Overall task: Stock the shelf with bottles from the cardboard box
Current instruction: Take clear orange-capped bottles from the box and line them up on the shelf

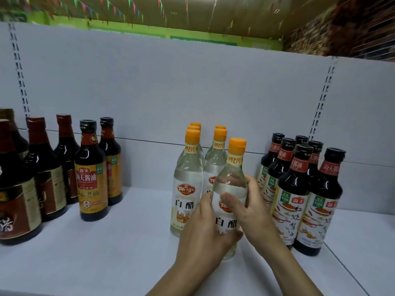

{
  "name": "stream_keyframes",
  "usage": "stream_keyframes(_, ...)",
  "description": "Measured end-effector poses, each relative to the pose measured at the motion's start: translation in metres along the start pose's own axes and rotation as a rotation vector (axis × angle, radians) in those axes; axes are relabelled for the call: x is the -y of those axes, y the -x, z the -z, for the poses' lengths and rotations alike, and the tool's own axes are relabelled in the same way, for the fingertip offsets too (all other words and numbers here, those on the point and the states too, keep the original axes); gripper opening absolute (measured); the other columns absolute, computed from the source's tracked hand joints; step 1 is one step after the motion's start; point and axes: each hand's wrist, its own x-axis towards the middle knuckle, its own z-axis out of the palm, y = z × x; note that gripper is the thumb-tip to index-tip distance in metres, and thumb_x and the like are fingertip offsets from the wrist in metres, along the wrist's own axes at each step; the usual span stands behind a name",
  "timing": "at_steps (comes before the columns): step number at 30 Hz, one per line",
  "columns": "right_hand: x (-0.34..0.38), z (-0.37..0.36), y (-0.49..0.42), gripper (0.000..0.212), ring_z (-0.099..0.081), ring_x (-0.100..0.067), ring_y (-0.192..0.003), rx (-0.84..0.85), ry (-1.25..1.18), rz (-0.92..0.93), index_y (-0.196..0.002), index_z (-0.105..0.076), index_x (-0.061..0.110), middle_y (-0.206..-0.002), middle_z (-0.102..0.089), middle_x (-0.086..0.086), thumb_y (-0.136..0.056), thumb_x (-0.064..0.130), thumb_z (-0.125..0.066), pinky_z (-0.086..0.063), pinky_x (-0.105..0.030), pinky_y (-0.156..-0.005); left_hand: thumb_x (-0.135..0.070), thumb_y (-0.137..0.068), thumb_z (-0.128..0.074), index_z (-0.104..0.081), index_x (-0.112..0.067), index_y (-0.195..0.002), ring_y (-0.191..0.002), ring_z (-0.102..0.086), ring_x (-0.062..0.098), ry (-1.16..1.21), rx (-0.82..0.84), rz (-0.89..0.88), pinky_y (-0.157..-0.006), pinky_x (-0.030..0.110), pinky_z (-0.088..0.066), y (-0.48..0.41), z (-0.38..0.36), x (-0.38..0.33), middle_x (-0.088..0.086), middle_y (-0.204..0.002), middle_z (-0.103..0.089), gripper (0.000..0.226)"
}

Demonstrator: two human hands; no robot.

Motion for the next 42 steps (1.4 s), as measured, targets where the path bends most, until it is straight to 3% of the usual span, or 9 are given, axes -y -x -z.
stream_keyframes(4,-0.005,-0.002,-0.004,0.069,-0.071,0.001,-0.100,0.013,0.009,0.005,-0.134,-0.046,0.036,-0.111,-0.068,0.029,-0.075,0.059,-0.075,-0.056,-0.014,-0.076,-0.062,-0.083,-0.070,-0.032,-0.048,-0.132,-0.108,-0.056,-0.001,-0.086,-0.046,-0.064,-0.084,0.011,-0.048,0.009,0.016,0.014,-0.028,-0.120,-0.054,0.063)
stream_keyframes(8,-0.014,-0.008,-0.006,0.091,-0.063,-0.004,-0.121,0.055,0.016,-0.052,-0.143,-0.033,0.046,-0.135,-0.059,0.019,-0.067,0.061,-0.081,-0.057,-0.027,-0.092,-0.059,-0.090,-0.060,-0.041,-0.039,-0.114,-0.090,-0.055,0.003,-0.188,-0.266,-0.143,-0.068,0.015,-0.046,0.005,0.037,0.024,-0.022,-0.099,-0.052,0.037)
stream_keyframes(12,-0.019,-0.012,-0.005,0.090,-0.047,-0.010,-0.133,0.050,0.120,-0.120,-0.142,-0.022,0.058,-0.147,-0.033,0.013,-0.076,0.053,-0.083,-0.048,-0.040,-0.106,-0.061,-0.089,-0.057,-0.046,-0.028,-0.123,-0.097,-0.052,0.009,-0.167,-0.382,-0.063,-0.074,0.012,-0.042,-0.011,0.051,0.035,-0.013,-0.108,-0.049,0.050)
stream_keyframes(17,-0.026,-0.013,-0.003,0.100,-0.038,-0.008,-0.133,0.033,0.271,-0.135,-0.152,-0.016,0.046,-0.140,-0.028,0.013,-0.070,0.071,-0.066,-0.043,-0.033,-0.103,-0.078,-0.072,-0.059,-0.016,-0.040,-0.159,-0.144,-0.039,0.014,0.033,-0.138,0.149,-0.109,0.049,-0.051,-0.028,0.060,0.047,-0.007,-0.157,-0.033,0.104)
stream_keyframes(21,-0.032,-0.012,-0.001,0.101,-0.032,-0.006,-0.135,0.050,0.307,-0.138,-0.154,-0.008,0.050,-0.148,-0.022,0.017,-0.071,0.079,-0.057,-0.039,-0.036,-0.108,-0.077,-0.070,-0.071,-0.014,-0.047,-0.160,-0.148,-0.040,0.019,0.146,-0.008,0.201,-0.114,0.055,-0.046,-0.039,0.058,0.055,-0.008,-0.162,-0.036,0.111)
stream_keyframes(28,-0.039,-0.012,0.002,0.110,-0.037,-0.016,-0.145,0.078,0.282,-0.194,-0.157,-0.002,0.046,-0.160,-0.026,0.007,-0.073,0.073,-0.069,-0.043,-0.048,-0.115,-0.062,-0.077,-0.079,-0.040,-0.080,-0.113,-0.108,-0.064,-0.015,0.312,0.123,0.119,-0.072,0.004,-0.053,-0.033,0.053,0.068,-0.038,-0.120,-0.065,0.057)
stream_keyframes(32,-0.043,-0.013,0.001,0.117,-0.041,-0.018,-0.143,0.104,0.267,-0.243,-0.158,0.000,0.046,-0.160,-0.026,0.006,-0.073,0.062,-0.080,-0.044,-0.050,-0.114,-0.058,-0.081,-0.081,-0.042,-0.069,-0.126,-0.110,-0.066,-0.011,0.288,0.108,0.112,-0.082,0.014,-0.055,-0.032,0.052,0.073,-0.034,-0.124,-0.066,0.060)
stream_keyframes(36,-0.043,-0.015,-0.001,0.134,-0.029,-0.023,-0.152,0.123,0.270,-0.249,-0.160,0.004,0.042,-0.165,-0.023,0.003,-0.057,0.088,-0.068,-0.036,-0.057,-0.118,-0.060,-0.081,-0.080,-0.043,-0.060,-0.134,-0.112,-0.066,-0.008,0.261,0.098,0.109,-0.084,0.016,-0.056,-0.032,0.051,0.075,-0.030,-0.127,-0.066,0.065)
stream_keyframes(42,-0.047,-0.019,-0.002,0.105,-0.031,-0.025,-0.152,0.131,0.310,-0.239,-0.160,0.003,0.040,-0.164,-0.031,0.001,-0.082,0.077,-0.056,-0.037,-0.057,-0.117,-0.062,-0.080,-0.078,-0.045,-0.056,-0.137,-0.113,-0.067,0.000,0.227,0.084,0.140,-0.089,0.021,-0.057,-0.033,0.047,0.077,-0.028,-0.129,-0.064,0.066)
